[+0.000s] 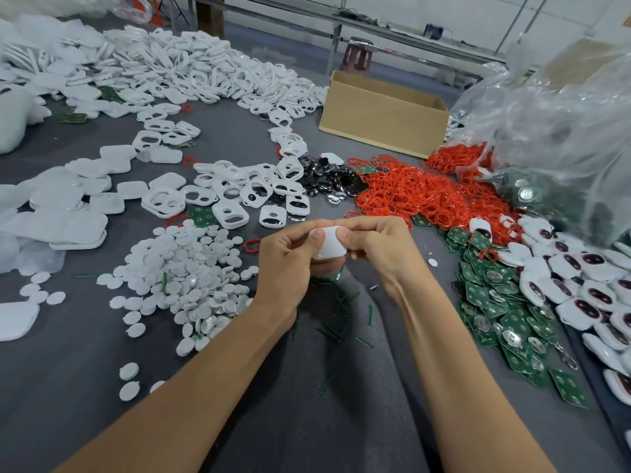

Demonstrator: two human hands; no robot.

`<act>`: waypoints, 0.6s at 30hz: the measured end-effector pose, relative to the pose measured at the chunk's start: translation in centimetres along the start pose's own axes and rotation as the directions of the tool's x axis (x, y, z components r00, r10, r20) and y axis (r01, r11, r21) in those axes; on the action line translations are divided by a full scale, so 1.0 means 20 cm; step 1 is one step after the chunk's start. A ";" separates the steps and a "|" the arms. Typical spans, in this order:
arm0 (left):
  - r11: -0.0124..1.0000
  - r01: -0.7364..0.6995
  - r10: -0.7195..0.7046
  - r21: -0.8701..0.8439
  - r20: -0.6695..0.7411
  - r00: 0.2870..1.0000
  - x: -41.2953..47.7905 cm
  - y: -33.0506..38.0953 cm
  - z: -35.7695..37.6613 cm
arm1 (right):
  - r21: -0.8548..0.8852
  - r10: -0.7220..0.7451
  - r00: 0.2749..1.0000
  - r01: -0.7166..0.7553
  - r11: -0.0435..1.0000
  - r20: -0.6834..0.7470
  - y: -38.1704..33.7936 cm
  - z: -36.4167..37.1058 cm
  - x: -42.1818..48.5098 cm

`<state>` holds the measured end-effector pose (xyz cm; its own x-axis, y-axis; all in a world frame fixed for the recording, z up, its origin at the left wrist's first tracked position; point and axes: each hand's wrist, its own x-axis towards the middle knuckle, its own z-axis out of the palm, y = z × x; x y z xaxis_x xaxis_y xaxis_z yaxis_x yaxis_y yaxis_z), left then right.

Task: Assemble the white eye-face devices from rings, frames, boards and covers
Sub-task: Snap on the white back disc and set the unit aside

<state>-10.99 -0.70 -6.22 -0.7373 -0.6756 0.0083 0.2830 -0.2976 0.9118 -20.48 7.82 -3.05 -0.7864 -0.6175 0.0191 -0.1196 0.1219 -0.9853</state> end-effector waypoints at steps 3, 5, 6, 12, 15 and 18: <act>1.000 -0.021 0.021 -0.020 -0.007 1.000 0.00 0.00 -0.01 | 0.000 -0.030 0.999 0.030 1.000 -0.020 0.01 0.02 0.00; 0.999 -0.010 0.009 -0.038 -0.025 1.000 0.01 -0.01 -0.01 | -0.021 -0.040 0.999 0.040 0.999 -0.013 0.01 0.03 0.00; 0.998 0.004 -0.006 -0.056 -0.036 0.999 0.02 -0.01 -0.01 | -0.043 -0.039 0.999 0.040 0.998 0.007 0.02 0.03 0.00; 0.996 0.084 -0.082 -0.021 0.071 0.994 0.02 -0.03 0.00 | -0.090 -0.002 1.000 0.001 0.996 -0.010 0.01 0.02 0.02; 0.995 0.033 -0.040 0.095 0.072 0.997 0.02 -0.04 0.00 | -0.107 0.001 0.998 -0.007 0.994 -0.057 0.02 0.01 0.02; 0.991 0.010 -0.020 0.131 0.073 0.997 0.01 -0.03 0.00 | -0.148 -0.021 1.000 0.020 0.989 -0.001 0.00 -0.01 0.02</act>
<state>-11.40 -0.64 -6.81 -0.7858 -0.6182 0.0204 0.1926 -0.2132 0.9578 -21.01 7.76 -3.01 -0.7844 -0.6190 0.0398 -0.2240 0.2227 -0.9488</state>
